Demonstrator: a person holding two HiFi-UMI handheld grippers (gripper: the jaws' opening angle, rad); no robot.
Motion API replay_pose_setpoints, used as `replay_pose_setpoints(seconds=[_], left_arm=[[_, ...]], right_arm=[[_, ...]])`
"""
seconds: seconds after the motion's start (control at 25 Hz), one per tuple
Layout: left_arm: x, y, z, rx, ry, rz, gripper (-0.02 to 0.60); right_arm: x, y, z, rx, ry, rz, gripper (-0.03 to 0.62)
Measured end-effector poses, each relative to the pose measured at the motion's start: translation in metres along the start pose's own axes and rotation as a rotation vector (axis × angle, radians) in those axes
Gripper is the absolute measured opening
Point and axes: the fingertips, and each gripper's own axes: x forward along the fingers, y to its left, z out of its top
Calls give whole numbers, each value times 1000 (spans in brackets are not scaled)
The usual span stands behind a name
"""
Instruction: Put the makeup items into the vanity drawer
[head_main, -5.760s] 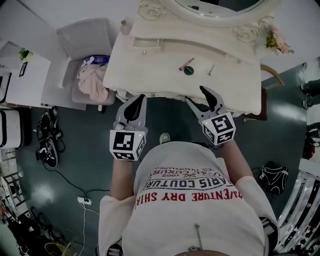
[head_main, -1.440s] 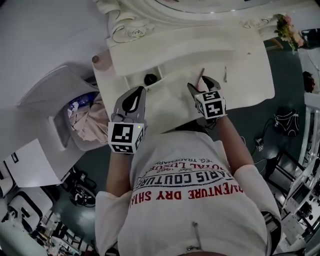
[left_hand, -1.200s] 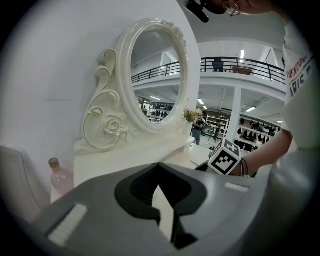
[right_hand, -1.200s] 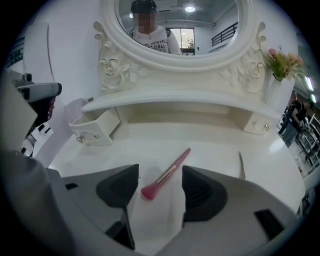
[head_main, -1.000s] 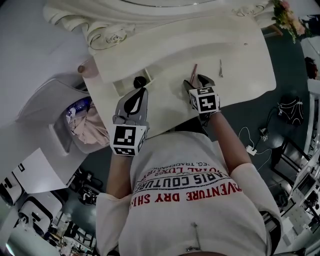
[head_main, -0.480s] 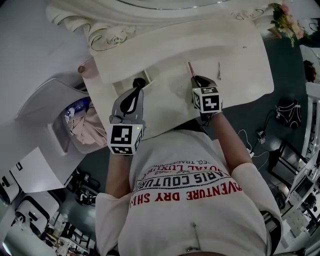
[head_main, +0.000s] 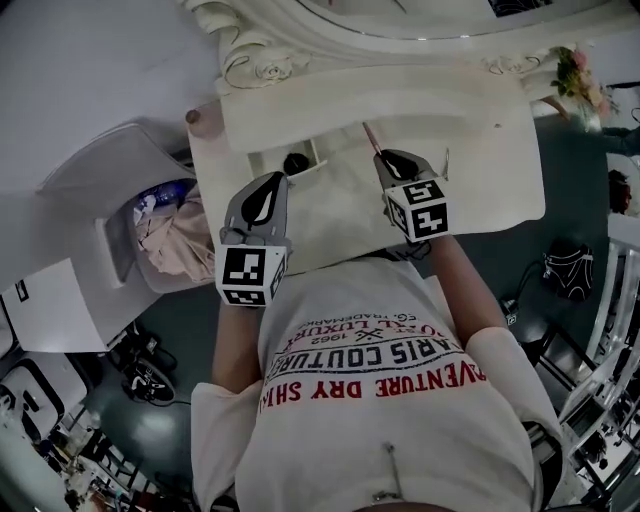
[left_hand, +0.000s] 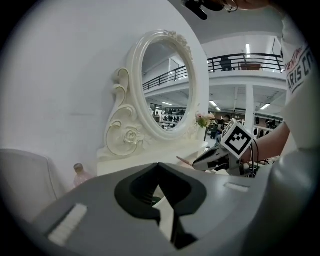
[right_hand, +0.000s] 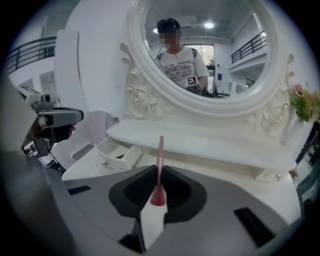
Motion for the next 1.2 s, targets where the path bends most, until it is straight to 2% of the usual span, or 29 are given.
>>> replay_pose_setpoints(seconds=[0.28,0.52,0.8,1.08,1.16,1.2], left_arm=[[-47,29,-10,-53,-31,163,11],[-86,47,-28,-115,-42,303,11],[-117,60,-48,-159,-30,408,11],[-139,65,-58,-196,-28,483,11],[-142,63,-58,-194,-29,484,11],[-143,62,-58,-192,-31,482,11]], right_arm=[[23,64,38,-188,-41,208,51],[45,121,51,-408,-38,368,51],[72,161,45,-594,15,434,51],[85,175,38,-610,48,485,52],[84,179,37,-578,41,504,226],[82,180,38,-563,32,503,229]])
